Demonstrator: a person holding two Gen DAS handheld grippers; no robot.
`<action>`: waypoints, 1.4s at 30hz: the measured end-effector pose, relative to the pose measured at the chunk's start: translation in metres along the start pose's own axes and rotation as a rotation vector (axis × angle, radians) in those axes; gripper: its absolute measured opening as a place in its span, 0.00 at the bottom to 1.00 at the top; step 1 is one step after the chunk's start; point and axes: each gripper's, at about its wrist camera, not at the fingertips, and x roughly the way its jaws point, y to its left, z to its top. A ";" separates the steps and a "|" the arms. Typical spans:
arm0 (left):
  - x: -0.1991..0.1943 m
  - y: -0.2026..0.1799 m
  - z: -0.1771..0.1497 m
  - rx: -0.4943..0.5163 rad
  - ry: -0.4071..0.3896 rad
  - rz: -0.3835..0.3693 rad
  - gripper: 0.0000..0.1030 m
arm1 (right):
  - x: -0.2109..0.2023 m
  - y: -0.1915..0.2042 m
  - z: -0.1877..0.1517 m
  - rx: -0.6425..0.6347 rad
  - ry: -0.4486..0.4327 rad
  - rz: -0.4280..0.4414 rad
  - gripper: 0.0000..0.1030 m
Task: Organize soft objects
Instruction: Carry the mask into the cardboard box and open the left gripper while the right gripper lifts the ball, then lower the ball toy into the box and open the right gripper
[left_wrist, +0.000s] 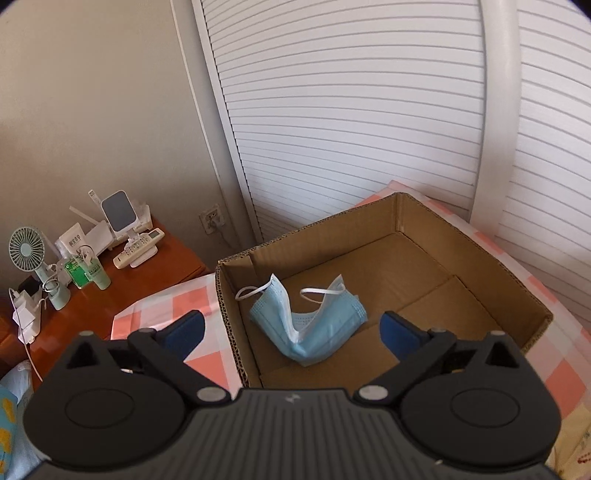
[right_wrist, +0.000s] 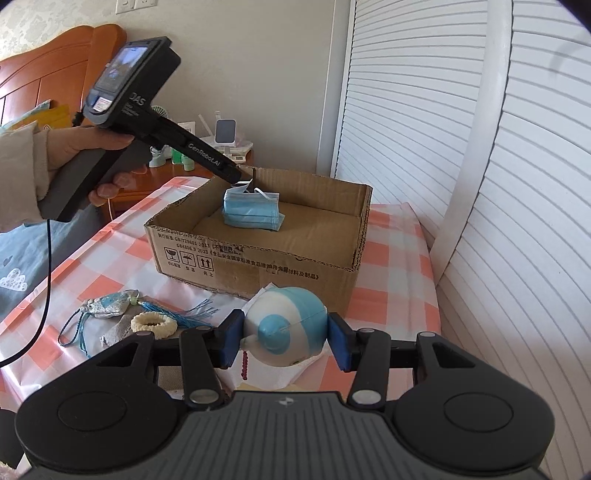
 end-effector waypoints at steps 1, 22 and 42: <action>-0.009 -0.001 -0.004 0.003 -0.009 -0.006 0.98 | 0.000 0.002 0.001 -0.003 0.000 0.001 0.52; -0.143 -0.049 -0.142 -0.178 -0.032 0.055 0.99 | 0.030 0.001 0.072 0.010 -0.012 0.012 0.52; -0.136 -0.007 -0.179 -0.325 0.029 0.163 0.99 | 0.189 -0.015 0.159 0.039 0.051 -0.123 0.89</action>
